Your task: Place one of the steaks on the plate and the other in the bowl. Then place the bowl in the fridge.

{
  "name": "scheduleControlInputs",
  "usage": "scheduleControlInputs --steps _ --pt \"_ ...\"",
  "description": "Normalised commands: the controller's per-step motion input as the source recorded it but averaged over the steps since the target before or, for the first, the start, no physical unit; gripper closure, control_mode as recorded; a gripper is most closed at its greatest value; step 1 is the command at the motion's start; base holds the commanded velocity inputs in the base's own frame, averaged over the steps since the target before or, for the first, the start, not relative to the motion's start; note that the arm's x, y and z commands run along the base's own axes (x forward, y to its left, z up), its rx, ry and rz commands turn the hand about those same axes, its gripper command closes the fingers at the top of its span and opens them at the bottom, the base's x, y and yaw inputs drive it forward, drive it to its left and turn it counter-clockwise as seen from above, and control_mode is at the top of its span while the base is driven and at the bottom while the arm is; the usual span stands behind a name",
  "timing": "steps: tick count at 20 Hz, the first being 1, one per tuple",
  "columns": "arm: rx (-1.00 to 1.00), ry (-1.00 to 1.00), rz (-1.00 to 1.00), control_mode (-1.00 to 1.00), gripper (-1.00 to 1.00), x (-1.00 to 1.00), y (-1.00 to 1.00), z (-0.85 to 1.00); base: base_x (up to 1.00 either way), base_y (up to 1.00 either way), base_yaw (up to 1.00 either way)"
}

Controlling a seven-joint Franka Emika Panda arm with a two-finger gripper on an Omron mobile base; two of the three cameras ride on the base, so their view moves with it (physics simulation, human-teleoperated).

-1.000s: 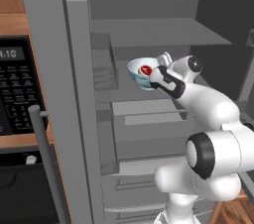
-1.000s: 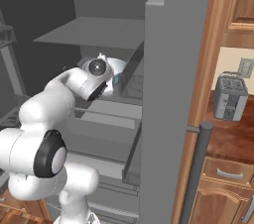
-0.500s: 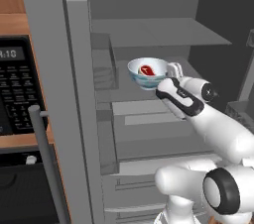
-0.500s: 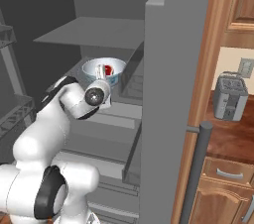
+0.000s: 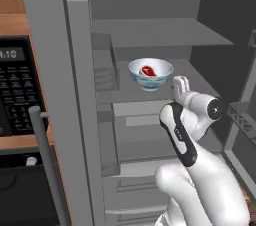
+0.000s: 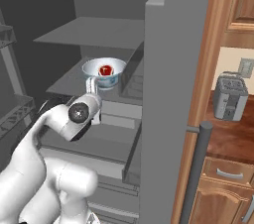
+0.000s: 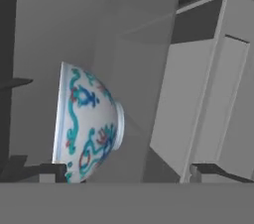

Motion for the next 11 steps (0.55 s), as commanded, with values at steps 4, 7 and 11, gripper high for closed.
scheduleControlInputs --steps 4,7,11 --pt "-0.04 0.70 -0.04 -1.00 -1.00 -0.77 -0.03 0.99 0.00 0.00 0.00" --pt "-0.05 0.75 -0.05 -1.00 -1.00 -0.92 -0.12 0.65 0.00 0.00 0.00" --pt "-0.04 0.46 -0.05 -1.00 -1.00 -1.00 -0.42 -0.13 0.00 0.00 0.00"
